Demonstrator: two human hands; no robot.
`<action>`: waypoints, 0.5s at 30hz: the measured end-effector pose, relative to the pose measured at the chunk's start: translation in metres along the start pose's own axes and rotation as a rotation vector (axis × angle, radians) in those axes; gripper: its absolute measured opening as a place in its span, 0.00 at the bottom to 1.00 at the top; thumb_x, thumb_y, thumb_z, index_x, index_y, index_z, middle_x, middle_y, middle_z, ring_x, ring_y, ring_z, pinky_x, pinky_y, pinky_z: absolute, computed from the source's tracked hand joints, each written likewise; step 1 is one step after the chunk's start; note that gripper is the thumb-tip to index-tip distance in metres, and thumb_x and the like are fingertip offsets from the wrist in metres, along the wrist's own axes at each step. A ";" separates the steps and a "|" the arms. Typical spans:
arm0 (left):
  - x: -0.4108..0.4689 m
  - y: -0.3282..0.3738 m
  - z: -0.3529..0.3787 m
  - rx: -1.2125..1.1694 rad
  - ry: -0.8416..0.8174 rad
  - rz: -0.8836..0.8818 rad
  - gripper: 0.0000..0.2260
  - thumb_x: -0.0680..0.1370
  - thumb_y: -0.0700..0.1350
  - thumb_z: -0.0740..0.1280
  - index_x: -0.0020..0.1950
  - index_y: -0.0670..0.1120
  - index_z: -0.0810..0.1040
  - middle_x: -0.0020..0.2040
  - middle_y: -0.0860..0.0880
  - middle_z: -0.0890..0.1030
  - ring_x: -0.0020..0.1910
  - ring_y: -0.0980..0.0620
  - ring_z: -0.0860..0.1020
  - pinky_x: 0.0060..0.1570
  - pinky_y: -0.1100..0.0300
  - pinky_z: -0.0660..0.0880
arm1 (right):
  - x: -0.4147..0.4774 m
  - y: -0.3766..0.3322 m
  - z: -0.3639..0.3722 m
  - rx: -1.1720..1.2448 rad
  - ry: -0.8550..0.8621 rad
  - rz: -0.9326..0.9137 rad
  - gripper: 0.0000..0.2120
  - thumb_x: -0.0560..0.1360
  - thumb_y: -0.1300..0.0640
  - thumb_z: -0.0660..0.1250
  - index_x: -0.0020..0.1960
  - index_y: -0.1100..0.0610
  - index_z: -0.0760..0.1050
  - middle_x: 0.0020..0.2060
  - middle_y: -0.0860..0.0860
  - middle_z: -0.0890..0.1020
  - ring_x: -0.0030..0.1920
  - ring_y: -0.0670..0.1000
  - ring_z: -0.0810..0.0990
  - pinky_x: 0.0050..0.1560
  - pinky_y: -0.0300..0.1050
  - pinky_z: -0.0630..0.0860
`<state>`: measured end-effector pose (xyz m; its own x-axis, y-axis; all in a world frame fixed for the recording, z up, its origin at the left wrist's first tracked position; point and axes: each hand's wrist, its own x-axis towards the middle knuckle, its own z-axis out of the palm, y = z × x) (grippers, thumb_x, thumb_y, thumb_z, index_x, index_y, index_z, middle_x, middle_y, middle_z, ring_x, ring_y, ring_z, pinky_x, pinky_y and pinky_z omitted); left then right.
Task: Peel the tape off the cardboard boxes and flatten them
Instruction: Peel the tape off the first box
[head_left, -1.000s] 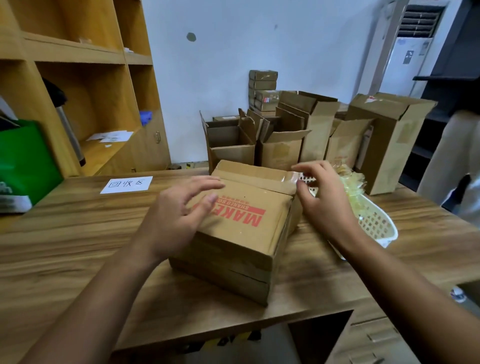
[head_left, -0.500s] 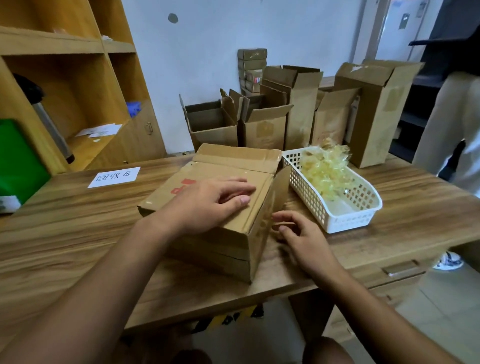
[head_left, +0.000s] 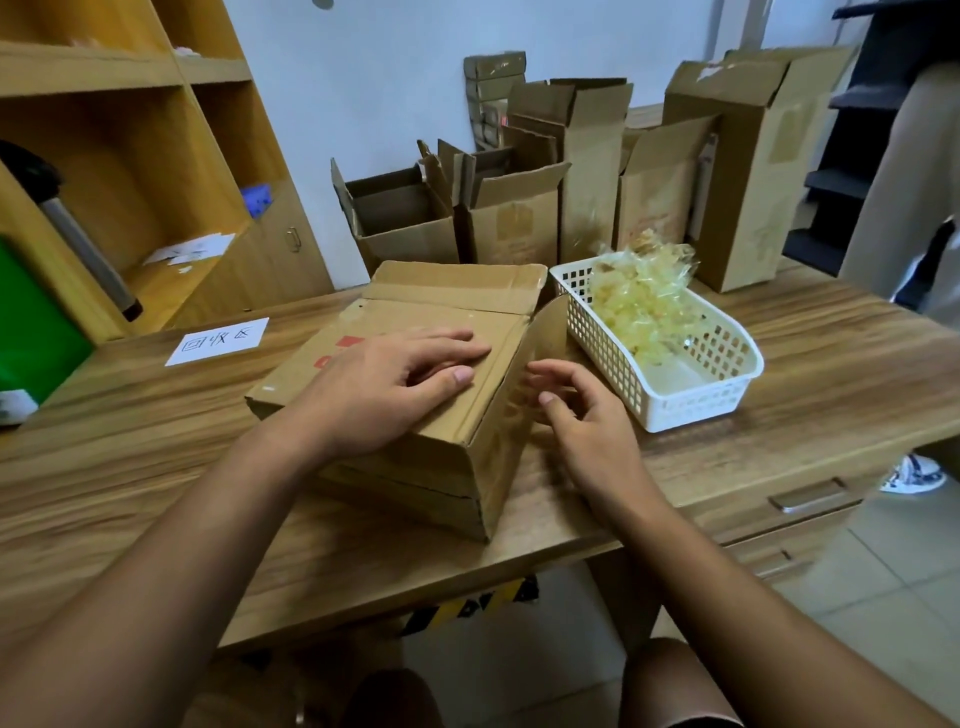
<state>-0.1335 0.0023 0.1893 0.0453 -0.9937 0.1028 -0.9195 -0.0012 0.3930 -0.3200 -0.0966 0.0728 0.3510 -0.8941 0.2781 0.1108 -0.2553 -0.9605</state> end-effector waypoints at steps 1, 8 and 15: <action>0.000 0.001 0.000 -0.006 0.003 -0.001 0.22 0.76 0.68 0.55 0.70 0.70 0.70 0.72 0.70 0.67 0.71 0.61 0.67 0.69 0.46 0.69 | 0.000 0.000 0.001 0.005 0.007 -0.010 0.16 0.82 0.68 0.62 0.63 0.54 0.80 0.57 0.50 0.83 0.60 0.49 0.82 0.63 0.57 0.79; -0.002 0.004 -0.001 -0.011 0.003 -0.002 0.23 0.76 0.66 0.55 0.70 0.68 0.72 0.73 0.68 0.68 0.72 0.60 0.67 0.70 0.45 0.68 | 0.005 0.003 0.006 -0.015 0.076 -0.057 0.12 0.83 0.62 0.63 0.60 0.51 0.81 0.55 0.46 0.84 0.57 0.48 0.83 0.61 0.57 0.79; -0.001 0.004 0.000 -0.013 0.011 -0.001 0.22 0.76 0.66 0.55 0.69 0.68 0.72 0.72 0.68 0.69 0.71 0.61 0.67 0.69 0.46 0.68 | 0.003 0.006 0.003 -0.066 0.079 -0.115 0.10 0.82 0.63 0.64 0.54 0.52 0.82 0.50 0.47 0.84 0.53 0.47 0.83 0.58 0.51 0.80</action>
<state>-0.1371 0.0033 0.1909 0.0510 -0.9923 0.1126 -0.9144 -0.0010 0.4048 -0.3150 -0.0997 0.0680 0.2654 -0.8829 0.3875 0.0835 -0.3793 -0.9215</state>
